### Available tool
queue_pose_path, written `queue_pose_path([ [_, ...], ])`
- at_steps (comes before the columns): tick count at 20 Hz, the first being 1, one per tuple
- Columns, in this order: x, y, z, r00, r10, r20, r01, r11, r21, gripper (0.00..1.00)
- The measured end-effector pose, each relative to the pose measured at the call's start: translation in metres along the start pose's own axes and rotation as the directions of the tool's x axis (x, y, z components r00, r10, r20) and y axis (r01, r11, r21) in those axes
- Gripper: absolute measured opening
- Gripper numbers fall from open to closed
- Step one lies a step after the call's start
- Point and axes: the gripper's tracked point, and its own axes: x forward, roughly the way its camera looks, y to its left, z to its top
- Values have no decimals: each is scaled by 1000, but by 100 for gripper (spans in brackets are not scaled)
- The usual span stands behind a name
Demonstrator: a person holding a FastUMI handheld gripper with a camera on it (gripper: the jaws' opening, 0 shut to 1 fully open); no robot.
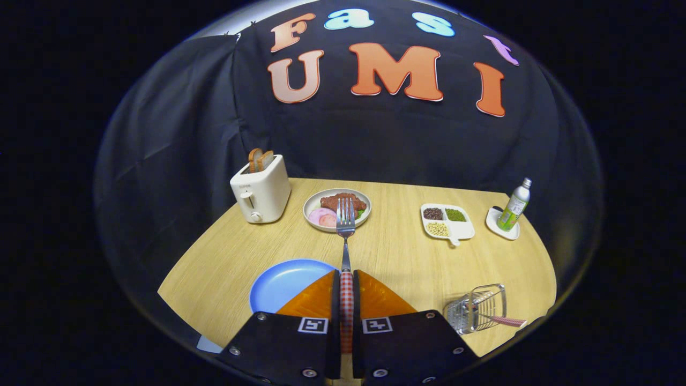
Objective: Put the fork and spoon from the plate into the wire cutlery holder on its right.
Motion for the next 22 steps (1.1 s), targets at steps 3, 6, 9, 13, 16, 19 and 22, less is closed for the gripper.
queue_pose_path([
  [3, -15, -29, 7, 999, -35, 7, 35, 999, 3, 9],
  [6, -27, -61, 5, 996, -87, -16, 87, 996, -8, 9],
  [9, -39, -93, -2, 990, -132, -53, 133, 991, 16, 9],
  [13, -51, -126, -16, 978, -170, -123, 175, 984, 28, 9],
  [16, -60, -147, -34, 966, -172, -191, 182, 983, 36, 9],
  [19, -67, -161, -48, 949, -179, -261, 192, 981, 25, 9],
  [22, -69, -167, -66, 926, -165, -341, 187, 982, 30, 9],
])
